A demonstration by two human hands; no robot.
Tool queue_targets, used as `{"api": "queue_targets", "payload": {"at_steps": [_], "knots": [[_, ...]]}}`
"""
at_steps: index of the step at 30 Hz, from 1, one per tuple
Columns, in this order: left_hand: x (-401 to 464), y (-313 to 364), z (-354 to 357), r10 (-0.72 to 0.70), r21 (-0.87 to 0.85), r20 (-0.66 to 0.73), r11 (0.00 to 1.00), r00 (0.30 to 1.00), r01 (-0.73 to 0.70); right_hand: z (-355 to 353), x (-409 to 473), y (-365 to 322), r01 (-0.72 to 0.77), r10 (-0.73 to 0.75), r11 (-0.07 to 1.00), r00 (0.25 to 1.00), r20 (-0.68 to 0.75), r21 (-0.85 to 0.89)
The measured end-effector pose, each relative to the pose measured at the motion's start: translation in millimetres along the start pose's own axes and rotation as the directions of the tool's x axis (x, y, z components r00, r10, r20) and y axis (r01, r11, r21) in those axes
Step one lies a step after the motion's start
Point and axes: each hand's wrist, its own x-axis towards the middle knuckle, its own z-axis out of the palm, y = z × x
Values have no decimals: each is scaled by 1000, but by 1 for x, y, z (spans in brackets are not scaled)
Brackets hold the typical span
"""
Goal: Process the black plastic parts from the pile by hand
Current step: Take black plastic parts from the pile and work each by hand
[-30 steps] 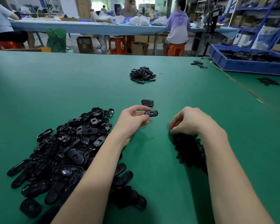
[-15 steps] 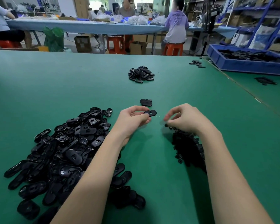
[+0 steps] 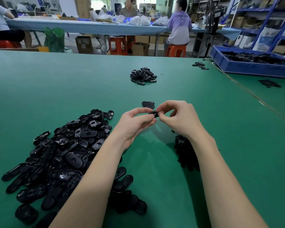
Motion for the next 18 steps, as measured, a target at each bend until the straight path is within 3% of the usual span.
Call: {"api": "queue_targets", "payload": {"at_steps": [4, 7, 11, 18], "knots": [[1, -1, 0, -5, -14, -9, 1000, 1000, 5, 1, 1, 2, 12, -10, 997, 1000, 30, -82], [1, -2, 1, 6, -1, -15, 1000, 1000, -6, -1, 1, 2, -43, 40, 992, 999, 30, 121], [1, -2, 0, 14, 19, -8, 1000, 1000, -14, -6, 1, -2, -211, 179, 883, 977, 115, 418], [2, -1, -1, 17, 13, 7, 1000, 1000, -18, -12, 0, -1, -362, 303, 796, 932, 198, 485]]}}
